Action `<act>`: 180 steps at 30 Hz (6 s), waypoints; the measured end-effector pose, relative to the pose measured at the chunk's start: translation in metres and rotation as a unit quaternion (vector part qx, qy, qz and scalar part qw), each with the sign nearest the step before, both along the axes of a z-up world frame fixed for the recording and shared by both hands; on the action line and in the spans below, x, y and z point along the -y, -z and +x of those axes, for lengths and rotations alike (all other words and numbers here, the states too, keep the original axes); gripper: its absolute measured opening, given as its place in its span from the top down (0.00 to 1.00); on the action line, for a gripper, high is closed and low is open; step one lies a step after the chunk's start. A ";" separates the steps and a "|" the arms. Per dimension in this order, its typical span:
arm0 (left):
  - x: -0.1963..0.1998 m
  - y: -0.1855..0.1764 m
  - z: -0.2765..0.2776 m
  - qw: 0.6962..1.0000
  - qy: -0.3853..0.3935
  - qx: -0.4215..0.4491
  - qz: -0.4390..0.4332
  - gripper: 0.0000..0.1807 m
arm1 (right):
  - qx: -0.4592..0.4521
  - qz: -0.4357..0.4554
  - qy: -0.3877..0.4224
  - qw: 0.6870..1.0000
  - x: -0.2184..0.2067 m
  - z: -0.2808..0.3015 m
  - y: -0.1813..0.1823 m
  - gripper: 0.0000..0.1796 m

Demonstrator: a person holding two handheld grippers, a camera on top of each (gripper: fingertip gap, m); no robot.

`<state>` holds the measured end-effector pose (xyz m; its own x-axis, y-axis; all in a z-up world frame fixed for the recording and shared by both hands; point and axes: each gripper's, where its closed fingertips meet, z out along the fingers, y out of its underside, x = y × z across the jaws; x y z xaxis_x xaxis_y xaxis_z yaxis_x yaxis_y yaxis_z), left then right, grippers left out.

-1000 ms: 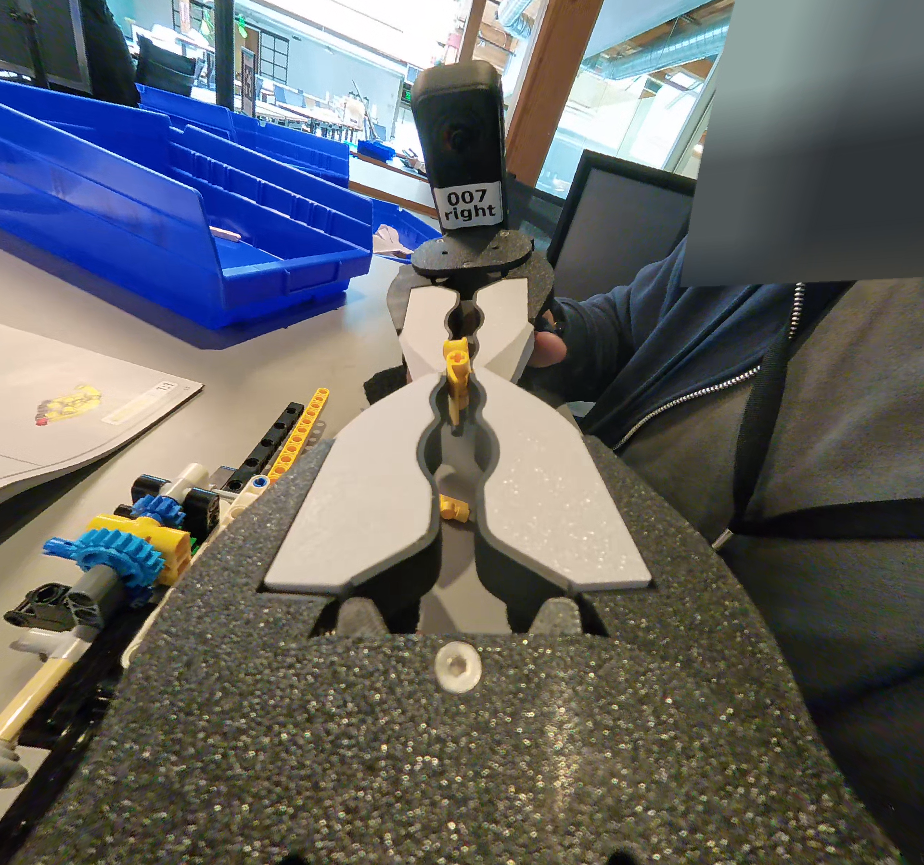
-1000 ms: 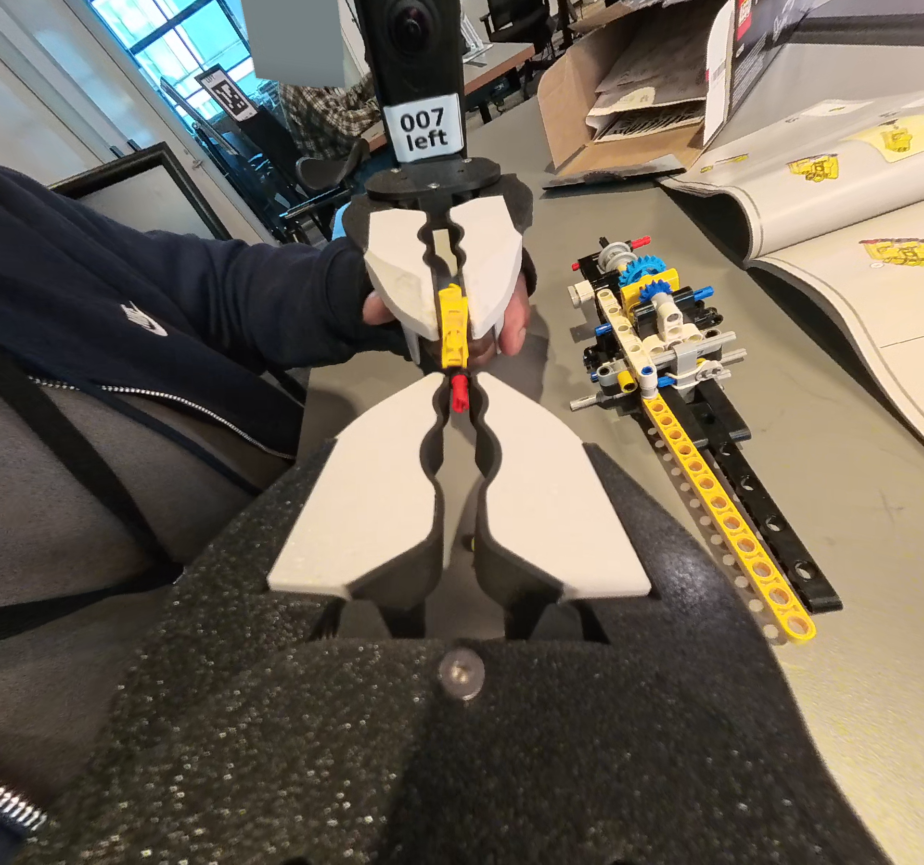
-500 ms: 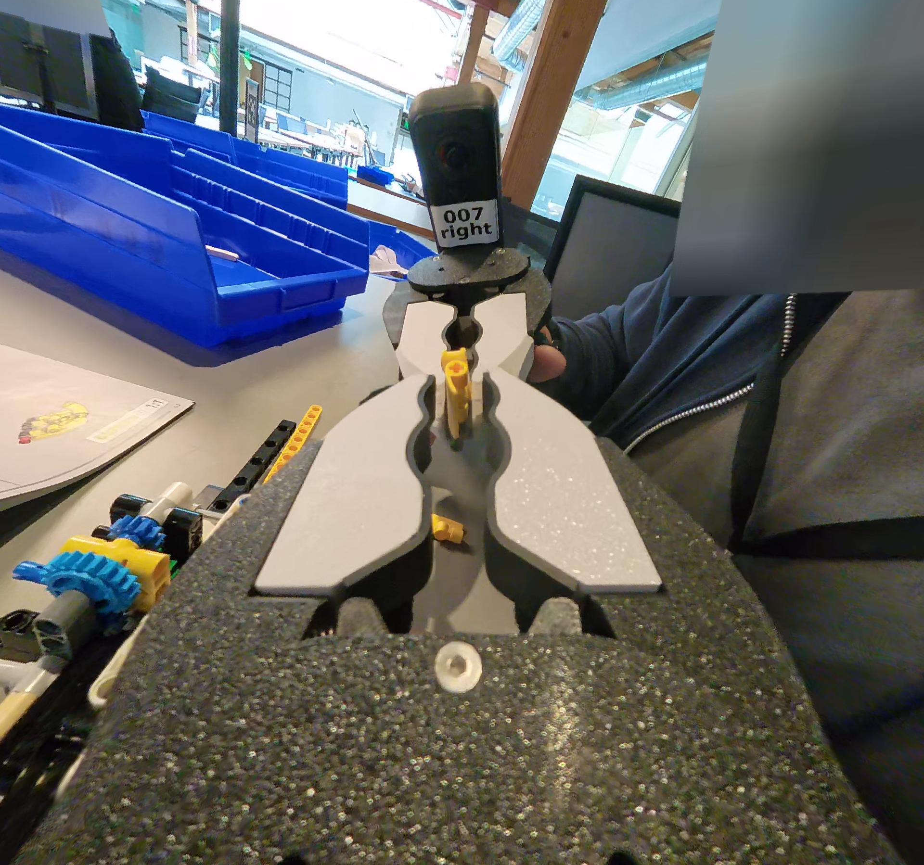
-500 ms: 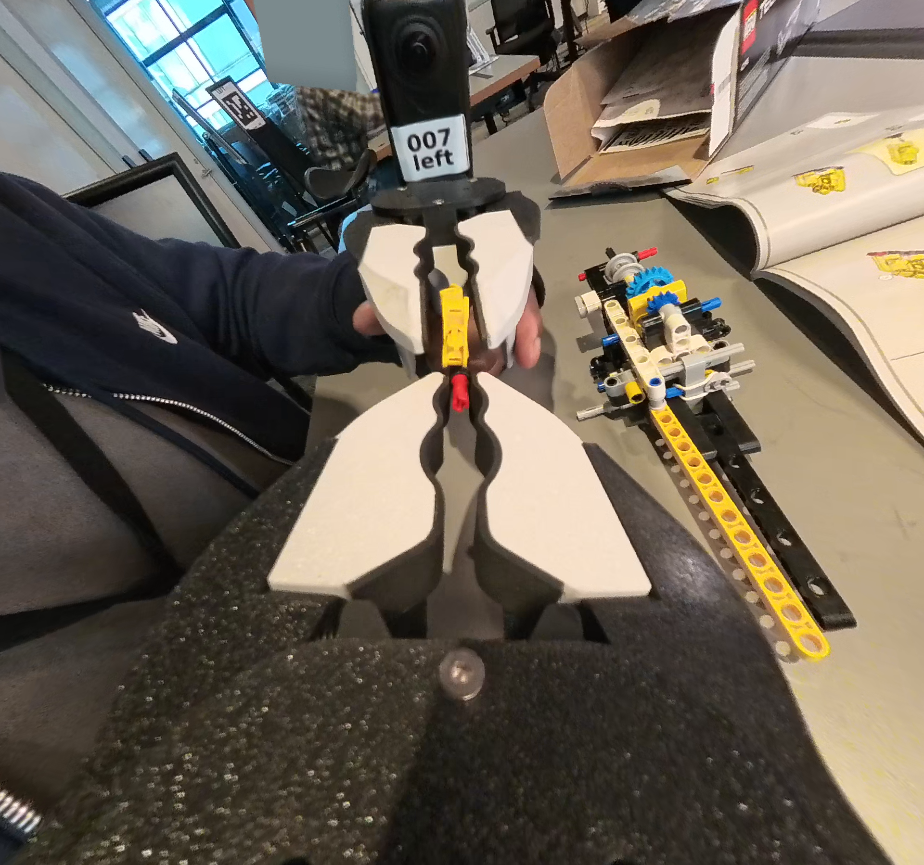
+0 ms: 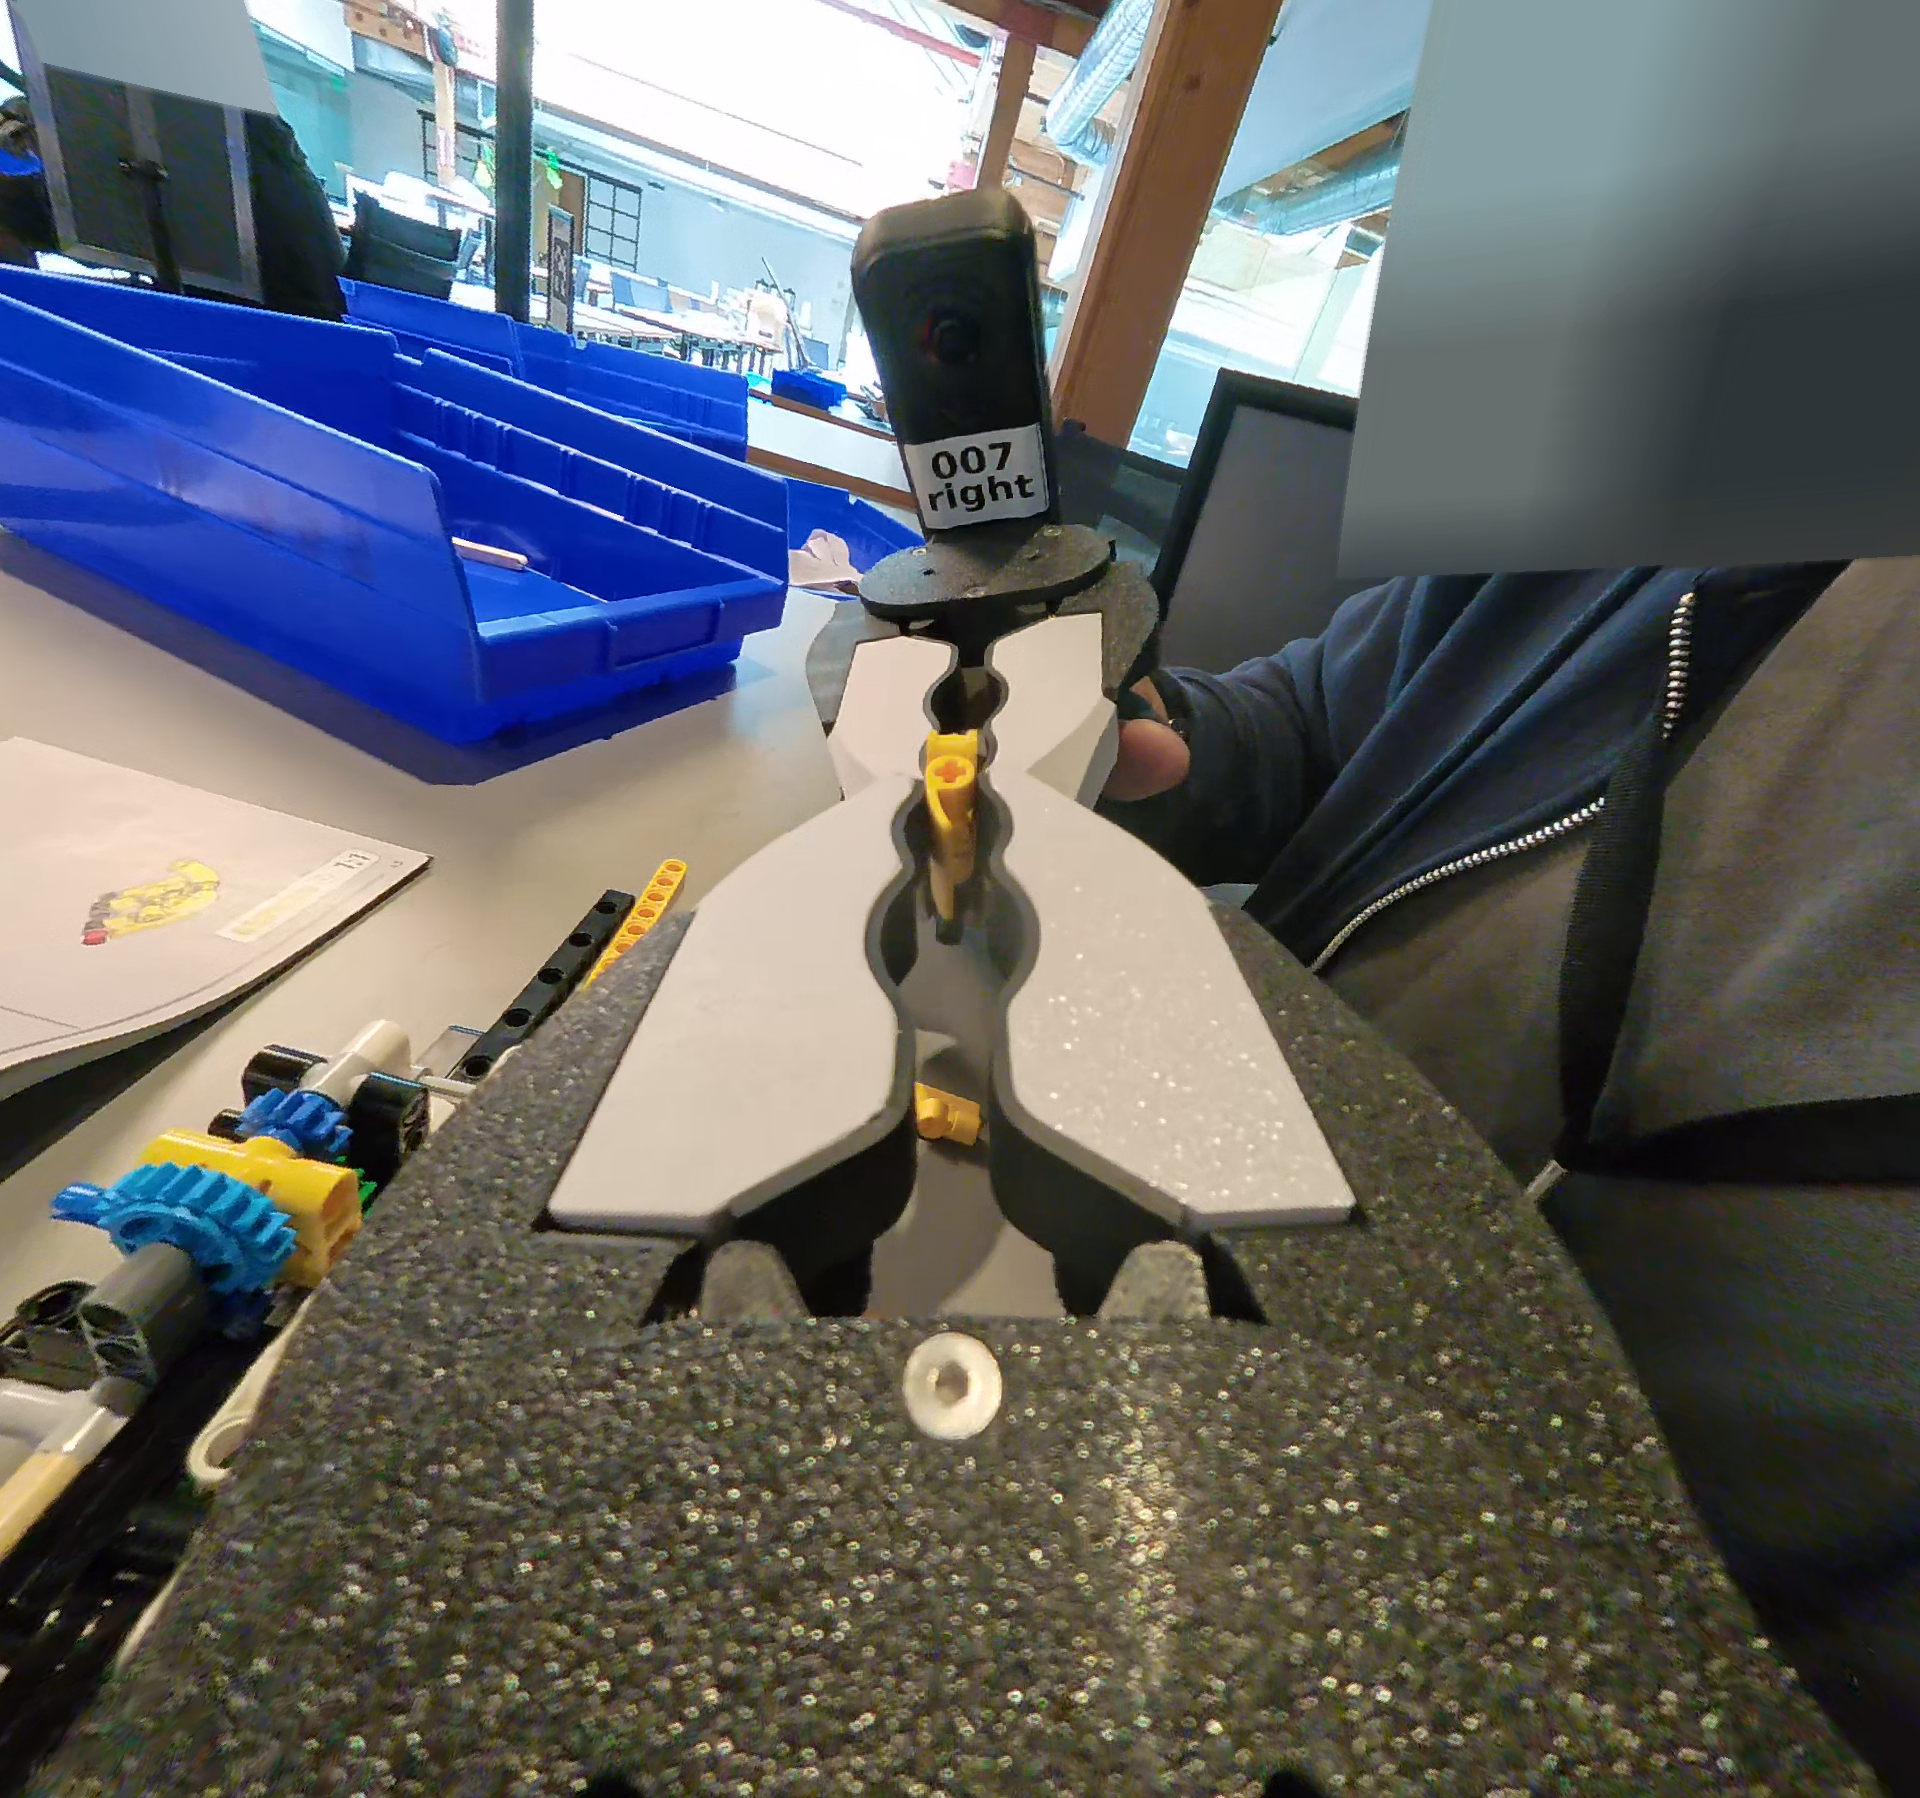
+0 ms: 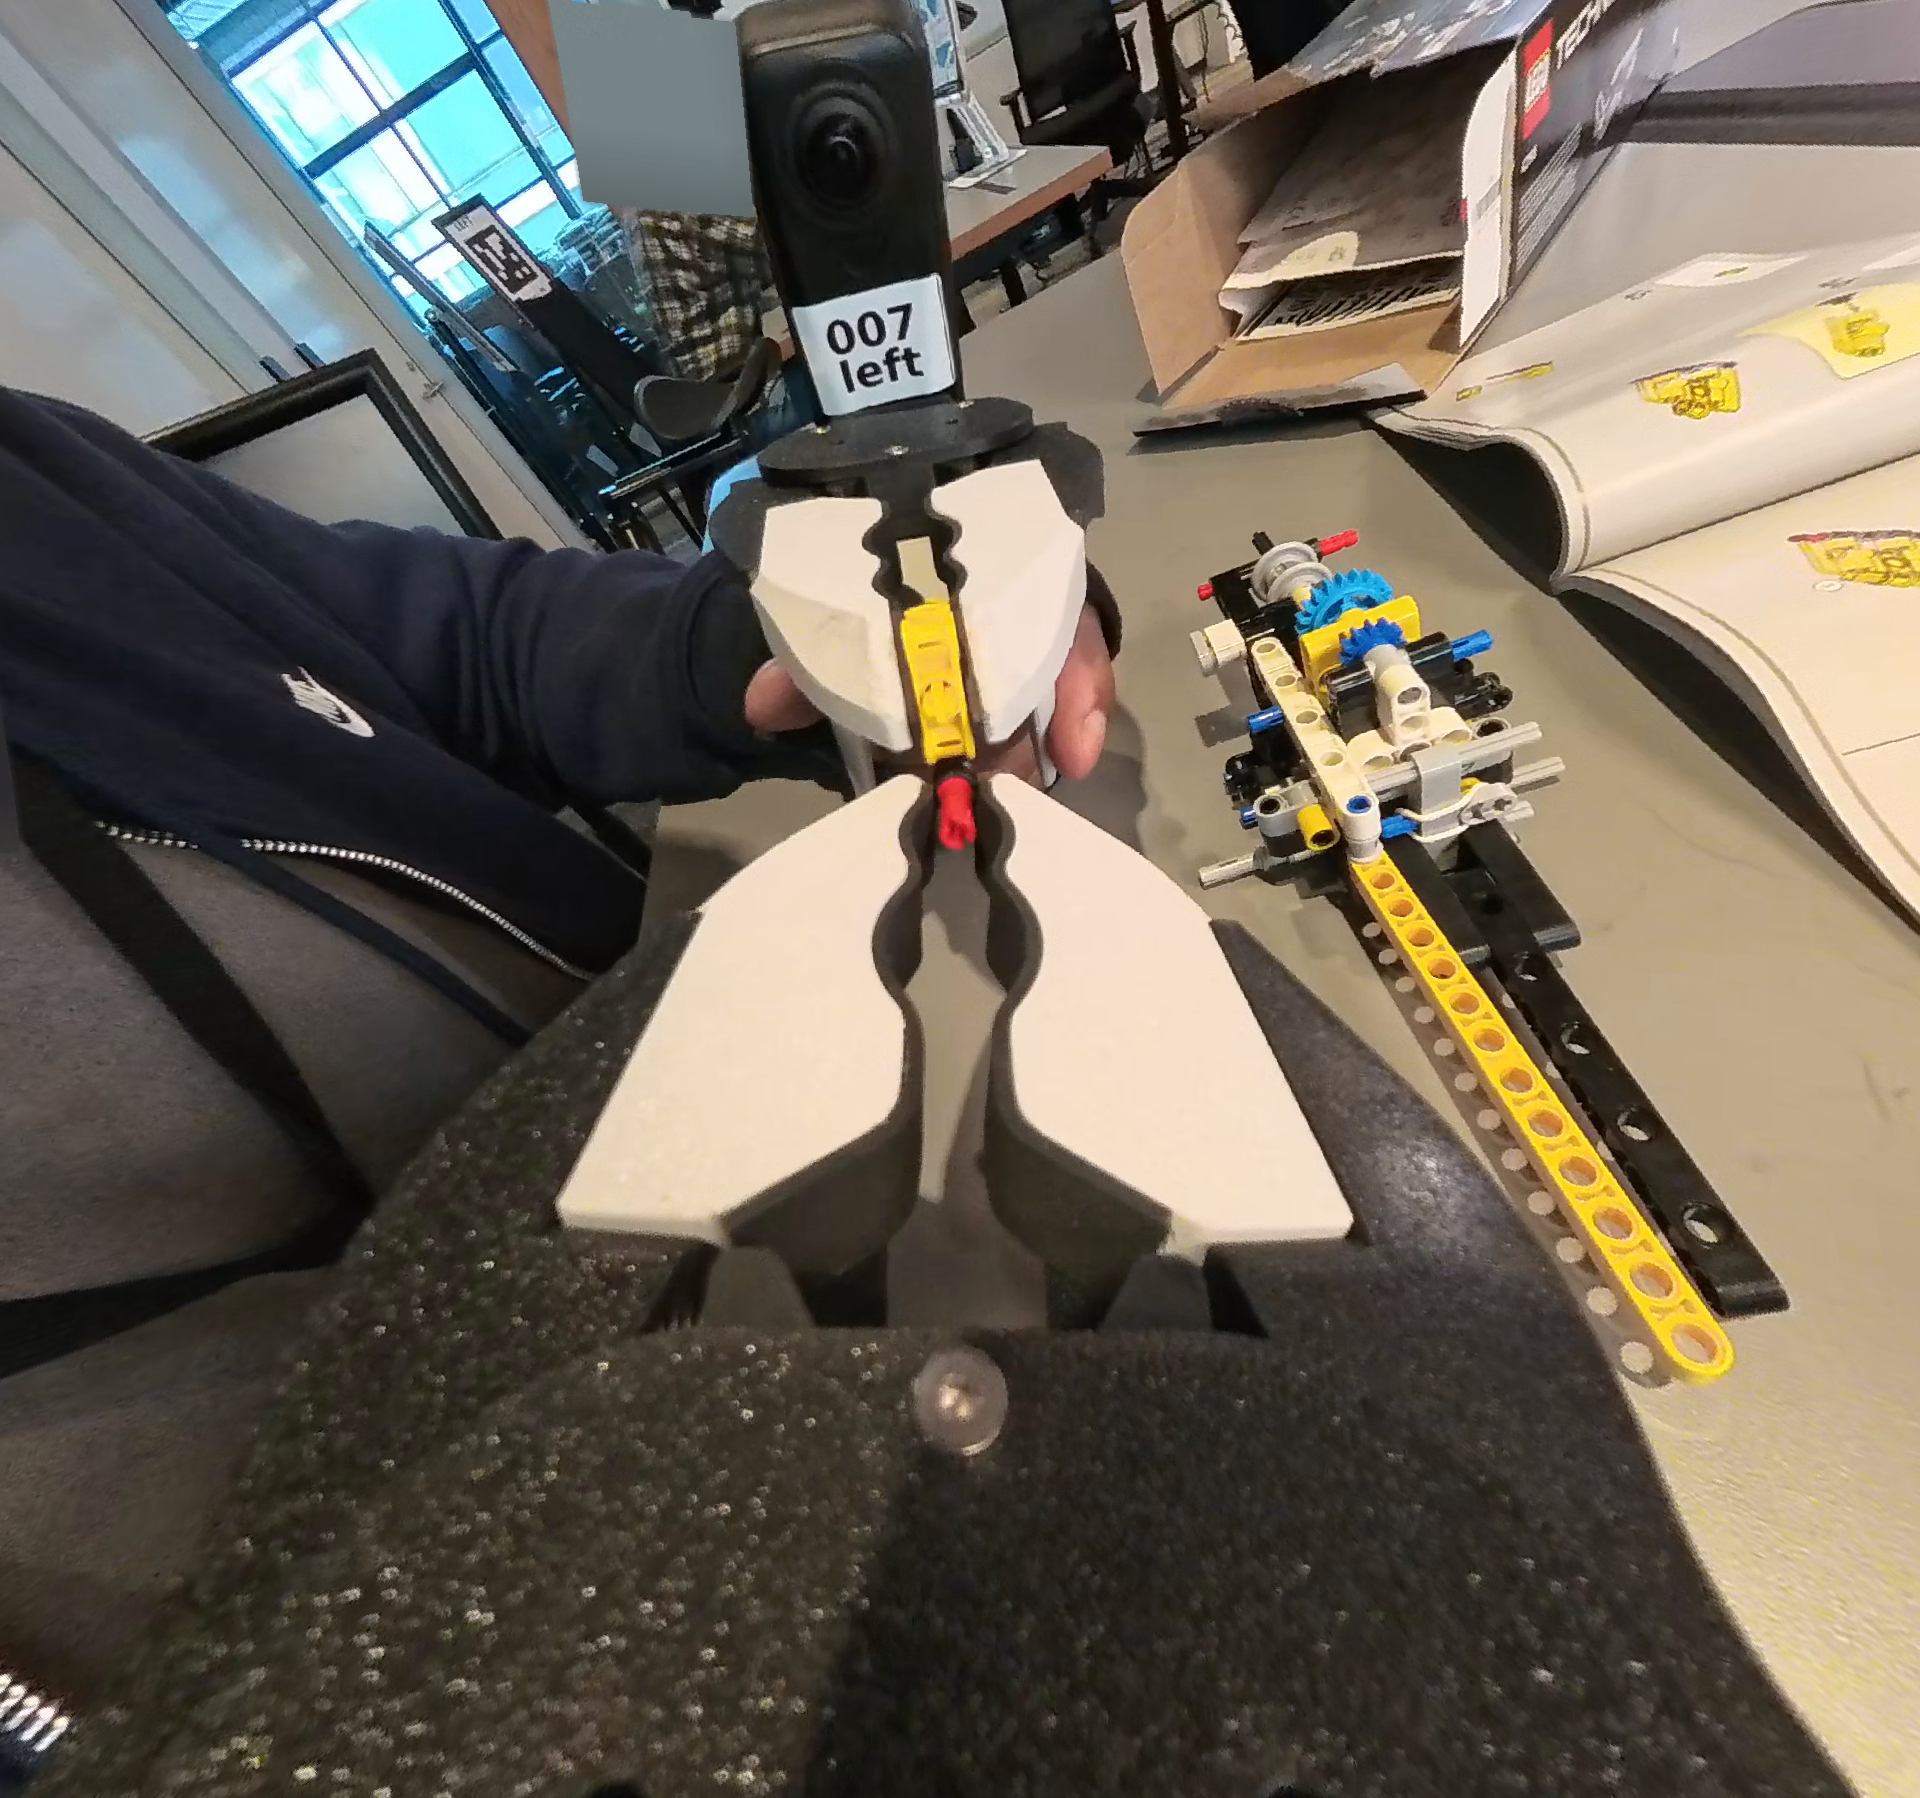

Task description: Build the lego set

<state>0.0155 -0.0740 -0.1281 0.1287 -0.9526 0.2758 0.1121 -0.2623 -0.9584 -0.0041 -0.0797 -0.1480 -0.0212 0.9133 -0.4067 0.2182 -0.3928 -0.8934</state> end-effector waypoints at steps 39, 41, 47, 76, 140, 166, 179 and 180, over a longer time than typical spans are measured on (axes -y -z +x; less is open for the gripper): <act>0.000 -0.003 -0.002 1.000 -0.004 0.009 0.006 0.96 | 0.086 0.023 0.022 0.996 -0.009 0.028 0.023 0.89; -0.001 -0.003 -0.003 1.000 -0.004 0.009 0.003 0.96 | 0.129 0.038 0.029 0.990 -0.008 0.037 0.036 0.87; 0.001 0.000 0.000 1.000 -0.002 -0.006 0.006 0.96 | 0.256 0.131 0.014 0.958 0.008 0.038 0.078 0.82; 0.004 0.002 0.000 1.000 0.000 -0.022 0.016 0.96 | 0.299 0.187 0.026 0.935 0.005 0.034 0.089 0.84; 0.025 0.052 -0.003 0.974 0.100 -0.191 -0.066 0.96 | 0.046 -0.001 -0.096 0.994 0.014 0.017 0.027 0.96; 0.026 0.055 -0.002 0.970 0.107 -0.196 -0.092 0.96 | 0.081 -0.001 -0.111 0.991 0.020 0.014 0.037 0.96; 0.032 0.071 -0.002 0.954 0.120 -0.249 -0.113 0.96 | 0.140 0.010 -0.128 0.982 0.025 0.013 0.051 0.97; 0.032 0.072 -0.002 0.953 0.121 -0.252 -0.115 0.96 | 0.146 0.014 -0.131 0.981 0.026 0.013 0.053 0.97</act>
